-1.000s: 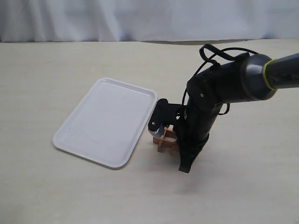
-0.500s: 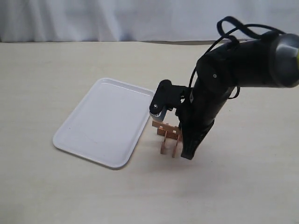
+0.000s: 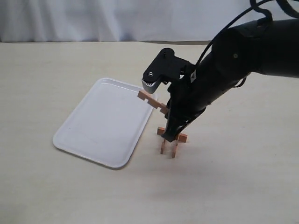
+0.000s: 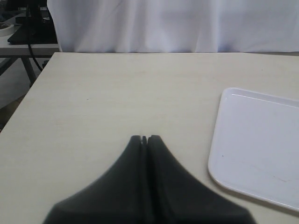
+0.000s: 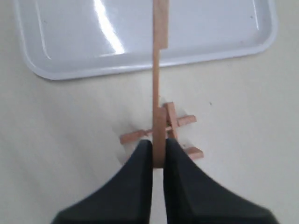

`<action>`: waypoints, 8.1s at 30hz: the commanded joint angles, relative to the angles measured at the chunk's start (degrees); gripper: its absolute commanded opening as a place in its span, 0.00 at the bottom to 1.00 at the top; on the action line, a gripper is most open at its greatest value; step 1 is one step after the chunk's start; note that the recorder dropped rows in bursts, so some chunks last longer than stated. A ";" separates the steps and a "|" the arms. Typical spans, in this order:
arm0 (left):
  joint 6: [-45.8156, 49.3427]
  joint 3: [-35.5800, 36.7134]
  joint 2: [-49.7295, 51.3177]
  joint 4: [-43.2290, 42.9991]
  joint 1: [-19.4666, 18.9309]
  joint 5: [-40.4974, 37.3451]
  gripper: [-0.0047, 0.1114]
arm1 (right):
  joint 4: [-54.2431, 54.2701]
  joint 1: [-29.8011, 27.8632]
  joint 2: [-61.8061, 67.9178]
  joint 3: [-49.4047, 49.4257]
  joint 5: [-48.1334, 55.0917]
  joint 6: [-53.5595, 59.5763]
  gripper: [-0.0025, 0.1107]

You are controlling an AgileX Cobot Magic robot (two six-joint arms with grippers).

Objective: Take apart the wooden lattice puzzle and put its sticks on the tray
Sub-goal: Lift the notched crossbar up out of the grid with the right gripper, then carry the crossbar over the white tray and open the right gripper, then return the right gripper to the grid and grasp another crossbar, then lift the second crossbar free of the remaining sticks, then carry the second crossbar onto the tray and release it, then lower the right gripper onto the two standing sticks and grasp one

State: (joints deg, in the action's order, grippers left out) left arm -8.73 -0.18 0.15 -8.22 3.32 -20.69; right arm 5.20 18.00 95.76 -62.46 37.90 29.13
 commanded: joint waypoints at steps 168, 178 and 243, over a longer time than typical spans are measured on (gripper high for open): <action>0.06 0.18 -0.15 -0.11 0.43 0.36 0.04 | -30.37 10.29 9.24 -7.08 -15.12 -22.39 0.06; 0.06 0.18 -0.15 -0.11 0.43 0.36 0.04 | -88.11 18.84 23.64 -13.10 -1.32 -69.84 0.06; 0.06 0.18 -0.15 -0.11 0.43 0.36 0.04 | -6.28 -4.54 8.43 3.16 -8.42 -34.51 0.59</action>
State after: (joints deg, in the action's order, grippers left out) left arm -8.73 -0.18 0.15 -8.22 3.32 -20.69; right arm -1.13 13.85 103.53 -59.43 30.17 -5.12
